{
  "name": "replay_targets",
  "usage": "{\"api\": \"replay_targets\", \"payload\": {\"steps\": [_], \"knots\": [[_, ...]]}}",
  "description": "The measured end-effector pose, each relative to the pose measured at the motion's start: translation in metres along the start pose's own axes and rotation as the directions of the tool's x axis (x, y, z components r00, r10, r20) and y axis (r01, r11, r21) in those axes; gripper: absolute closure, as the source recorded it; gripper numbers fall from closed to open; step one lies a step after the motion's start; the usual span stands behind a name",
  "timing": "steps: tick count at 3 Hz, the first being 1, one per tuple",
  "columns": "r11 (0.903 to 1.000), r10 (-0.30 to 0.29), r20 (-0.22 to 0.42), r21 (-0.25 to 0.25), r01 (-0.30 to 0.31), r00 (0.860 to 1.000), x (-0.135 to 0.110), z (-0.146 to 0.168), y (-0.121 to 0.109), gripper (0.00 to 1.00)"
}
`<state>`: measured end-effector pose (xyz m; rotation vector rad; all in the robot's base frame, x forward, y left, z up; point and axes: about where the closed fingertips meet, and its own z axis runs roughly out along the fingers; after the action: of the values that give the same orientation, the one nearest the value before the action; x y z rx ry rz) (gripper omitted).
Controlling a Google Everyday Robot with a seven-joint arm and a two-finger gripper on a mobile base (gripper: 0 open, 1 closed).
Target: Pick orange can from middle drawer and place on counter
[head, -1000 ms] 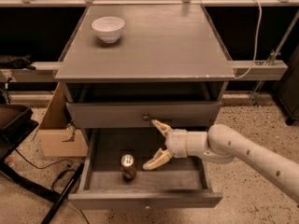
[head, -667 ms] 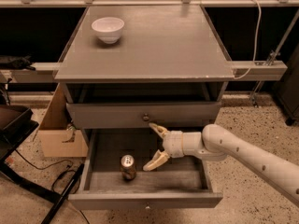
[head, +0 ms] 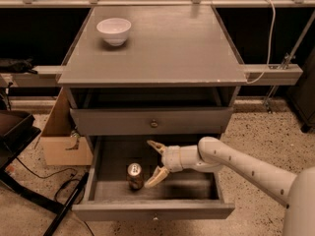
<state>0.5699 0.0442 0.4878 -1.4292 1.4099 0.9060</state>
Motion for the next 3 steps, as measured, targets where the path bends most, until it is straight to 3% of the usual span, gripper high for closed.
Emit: {"api": "replay_targets", "payload": {"steps": [2, 3], "knots": [[0.993, 0.056, 0.021, -0.105, -0.053, 0.998, 0.027, 0.063, 0.021, 0.0], [0.9879, 0.088, 0.035, -0.131, -0.083, 0.996, 0.037, 0.087, 0.029, 0.18]]}}
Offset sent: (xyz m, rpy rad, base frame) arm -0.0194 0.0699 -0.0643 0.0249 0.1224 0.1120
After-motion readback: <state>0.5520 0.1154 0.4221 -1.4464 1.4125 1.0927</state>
